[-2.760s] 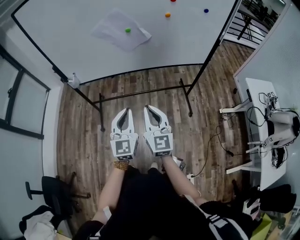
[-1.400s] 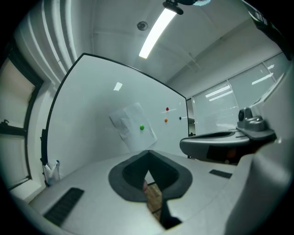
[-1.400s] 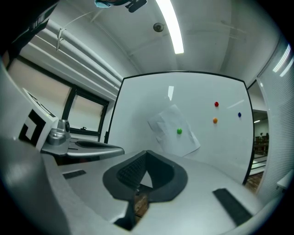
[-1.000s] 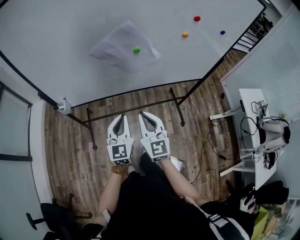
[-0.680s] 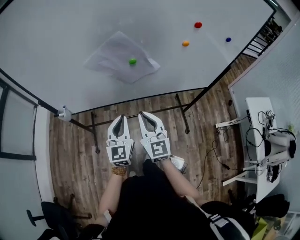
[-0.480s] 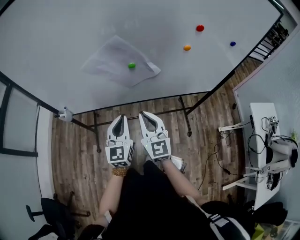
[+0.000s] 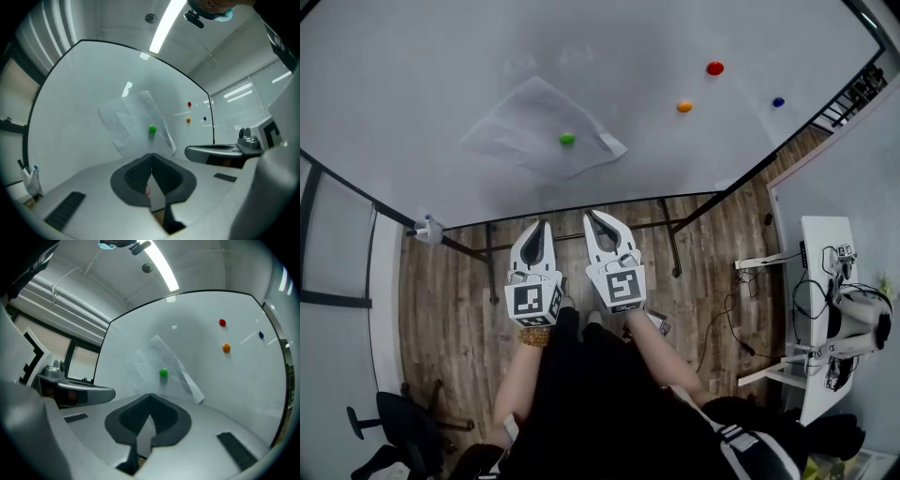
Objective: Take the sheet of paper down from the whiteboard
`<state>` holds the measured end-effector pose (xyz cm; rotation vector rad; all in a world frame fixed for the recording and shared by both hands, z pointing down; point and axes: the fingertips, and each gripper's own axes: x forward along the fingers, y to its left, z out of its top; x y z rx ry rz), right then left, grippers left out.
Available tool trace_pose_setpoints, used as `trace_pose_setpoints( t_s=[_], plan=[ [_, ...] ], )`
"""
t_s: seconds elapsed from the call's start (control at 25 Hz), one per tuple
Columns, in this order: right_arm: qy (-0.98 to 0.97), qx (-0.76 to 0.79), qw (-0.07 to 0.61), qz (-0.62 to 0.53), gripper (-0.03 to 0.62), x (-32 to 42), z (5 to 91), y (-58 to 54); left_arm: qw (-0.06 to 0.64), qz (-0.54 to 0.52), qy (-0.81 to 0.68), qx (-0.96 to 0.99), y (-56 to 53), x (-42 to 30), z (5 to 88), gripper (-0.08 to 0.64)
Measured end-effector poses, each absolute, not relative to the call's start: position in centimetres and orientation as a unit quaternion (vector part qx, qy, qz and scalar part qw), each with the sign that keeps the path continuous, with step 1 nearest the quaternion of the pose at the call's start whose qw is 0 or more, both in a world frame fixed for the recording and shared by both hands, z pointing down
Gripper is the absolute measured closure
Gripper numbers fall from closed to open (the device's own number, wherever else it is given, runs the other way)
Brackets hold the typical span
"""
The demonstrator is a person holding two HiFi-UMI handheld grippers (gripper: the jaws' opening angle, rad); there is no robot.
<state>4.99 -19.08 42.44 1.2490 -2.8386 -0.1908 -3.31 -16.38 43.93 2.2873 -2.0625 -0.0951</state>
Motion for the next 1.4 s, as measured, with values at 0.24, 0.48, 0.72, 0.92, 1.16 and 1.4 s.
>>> trace_pose_setpoints(
  t_s=[0.24, 0.48, 0.72, 0.92, 1.16, 1.4],
  plan=[
    [-0.912, 0.400, 0.033, -0.089, 0.594, 3.5, 41.7, -20.7, 0.043, -0.057, -0.663, 0.745, -18.5, -5.6, 43.5, 0.549],
    [-0.902, 0.413, 0.050, -0.115, 0.594, 2.2, 41.6, -21.8, 0.045, -0.074, -0.646, 0.758, -20.3, -7.1, 43.3, 0.549],
    [-0.892, 0.417, 0.072, -0.160, 0.594, 1.1, 41.1, -22.0, 0.047, -0.090, -0.626, 0.773, -21.8, -7.6, 43.5, 0.549],
    [-0.884, 0.427, 0.079, -0.171, 0.594, 0.3, 40.8, -22.6, 0.051, -0.101, -0.610, 0.785, -22.7, -7.9, 43.5, 0.549],
    [-0.866, 0.463, 0.076, -0.170, 0.594, 0.0, 40.0, -23.6, 0.054, -0.104, -0.586, 0.802, -22.9, -8.1, 43.7, 0.549],
    [-0.849, 0.482, 0.076, -0.200, 0.592, -1.3, 37.5, -24.7, 0.064, -0.099, -0.570, 0.813, -22.7, -9.1, 44.1, 0.548]
  ],
)
